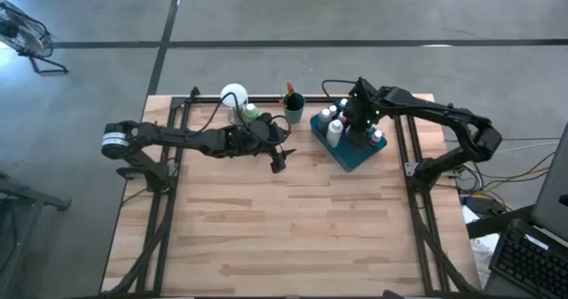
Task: Pick & Place Paint Supplies
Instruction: Put the purple paint bottle into the blue bin
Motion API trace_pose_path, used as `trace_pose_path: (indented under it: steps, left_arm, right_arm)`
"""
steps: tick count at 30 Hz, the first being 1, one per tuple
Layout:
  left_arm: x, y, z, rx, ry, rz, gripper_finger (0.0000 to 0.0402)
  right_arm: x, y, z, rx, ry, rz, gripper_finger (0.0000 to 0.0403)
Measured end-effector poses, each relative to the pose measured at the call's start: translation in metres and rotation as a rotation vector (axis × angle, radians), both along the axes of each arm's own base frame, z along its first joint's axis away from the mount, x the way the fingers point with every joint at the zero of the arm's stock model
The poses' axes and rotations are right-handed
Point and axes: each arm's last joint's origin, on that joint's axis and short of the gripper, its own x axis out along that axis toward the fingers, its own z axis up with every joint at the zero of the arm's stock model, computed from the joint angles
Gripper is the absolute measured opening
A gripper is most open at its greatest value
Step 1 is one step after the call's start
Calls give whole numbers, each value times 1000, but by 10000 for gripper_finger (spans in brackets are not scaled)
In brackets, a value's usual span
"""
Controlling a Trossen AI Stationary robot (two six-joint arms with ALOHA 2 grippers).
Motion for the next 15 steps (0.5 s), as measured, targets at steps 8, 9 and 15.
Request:
trace_pose_path:
  steps: [8, 9, 15]
  left_arm:
    - [0, 0, 0, 0, -1, 0, 289]
    - [0, 0, 0, 0, -1, 0, 289]
    - [0, 0, 0, 0, 1, 0, 289]
  right_arm:
    - [4, -5, -9, 8, 18, 14, 114]
    - [4, -5, -10, 9, 19, 12, 114]
    - [2, -10, -10, 0, 17, 2, 114]
